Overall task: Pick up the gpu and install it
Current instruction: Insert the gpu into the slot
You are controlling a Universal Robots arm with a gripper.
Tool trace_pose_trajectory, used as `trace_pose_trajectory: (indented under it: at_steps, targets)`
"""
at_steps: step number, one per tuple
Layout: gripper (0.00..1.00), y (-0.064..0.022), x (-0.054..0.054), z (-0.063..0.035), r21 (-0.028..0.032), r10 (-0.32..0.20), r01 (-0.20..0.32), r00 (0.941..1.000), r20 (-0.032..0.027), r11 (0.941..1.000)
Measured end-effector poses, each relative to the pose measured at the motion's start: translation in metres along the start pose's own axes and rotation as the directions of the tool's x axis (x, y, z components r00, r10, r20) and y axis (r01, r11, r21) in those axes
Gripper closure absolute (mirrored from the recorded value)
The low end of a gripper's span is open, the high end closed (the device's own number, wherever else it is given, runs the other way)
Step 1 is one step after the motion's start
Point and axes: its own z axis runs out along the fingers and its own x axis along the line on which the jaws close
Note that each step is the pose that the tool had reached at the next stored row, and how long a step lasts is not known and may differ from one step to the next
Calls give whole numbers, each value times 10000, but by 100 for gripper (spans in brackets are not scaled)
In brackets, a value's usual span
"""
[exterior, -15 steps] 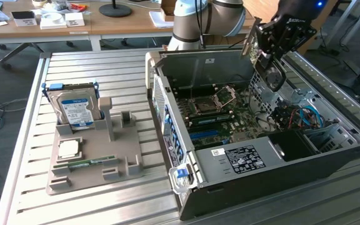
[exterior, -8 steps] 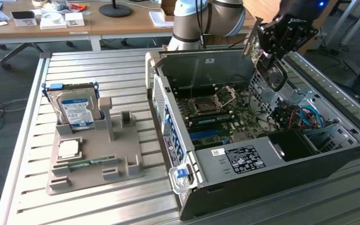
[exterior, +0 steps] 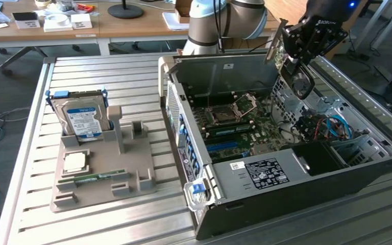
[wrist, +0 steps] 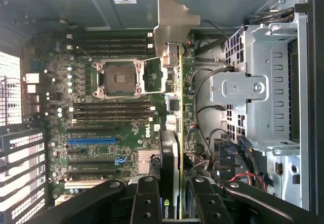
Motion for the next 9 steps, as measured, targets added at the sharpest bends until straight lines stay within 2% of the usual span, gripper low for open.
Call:
trace_pose_trajectory:
  at_steps: [9]
  targets:
    - [73,0,0,0,1,-17,17,10000,-1,10000]
